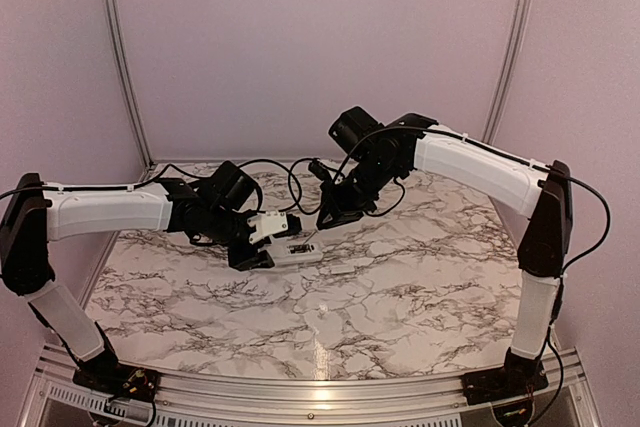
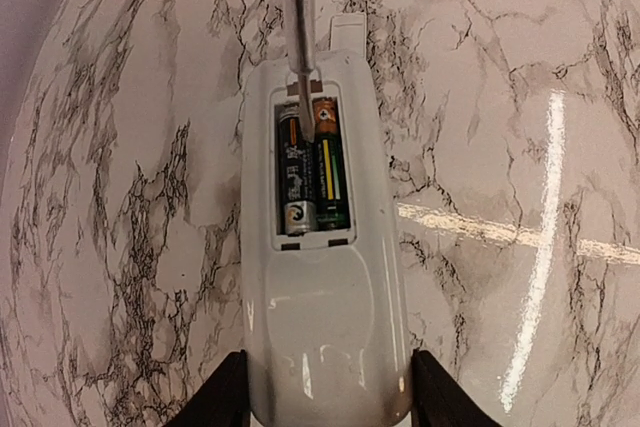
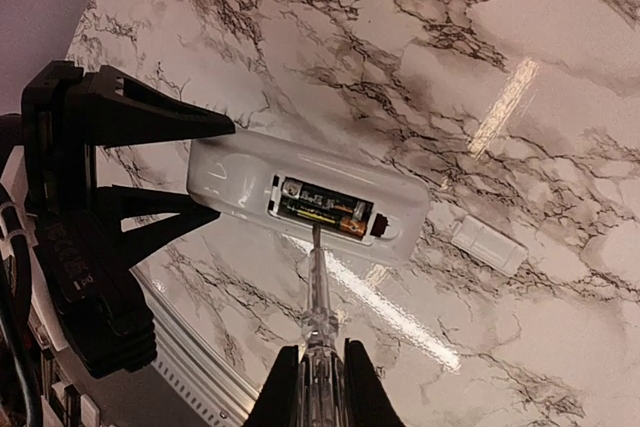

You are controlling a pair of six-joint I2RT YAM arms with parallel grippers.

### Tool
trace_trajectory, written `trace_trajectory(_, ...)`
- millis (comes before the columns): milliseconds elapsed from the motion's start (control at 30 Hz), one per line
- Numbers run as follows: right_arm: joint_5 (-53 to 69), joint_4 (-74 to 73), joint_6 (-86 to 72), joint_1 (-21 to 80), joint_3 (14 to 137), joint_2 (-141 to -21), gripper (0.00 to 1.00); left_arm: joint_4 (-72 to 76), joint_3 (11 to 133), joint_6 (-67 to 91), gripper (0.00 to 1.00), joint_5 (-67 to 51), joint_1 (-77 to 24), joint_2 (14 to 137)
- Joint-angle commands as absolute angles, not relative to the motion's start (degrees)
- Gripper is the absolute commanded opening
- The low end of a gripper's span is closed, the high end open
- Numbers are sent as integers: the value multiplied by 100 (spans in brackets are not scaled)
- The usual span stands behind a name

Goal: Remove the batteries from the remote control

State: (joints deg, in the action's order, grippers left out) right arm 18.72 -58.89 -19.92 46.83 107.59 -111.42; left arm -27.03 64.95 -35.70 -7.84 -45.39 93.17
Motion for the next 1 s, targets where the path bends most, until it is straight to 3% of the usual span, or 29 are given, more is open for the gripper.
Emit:
trace_trajectory(0,1733,-5982,-2183,4722,10877,-11018,0,-2510,6528,-3440,14,-743,-4553,9172)
trace_trajectory(967,1410,-5715,-2858,4724,10673,-11022,0,-2377,6644,-2992,12,-773,-4553,9144)
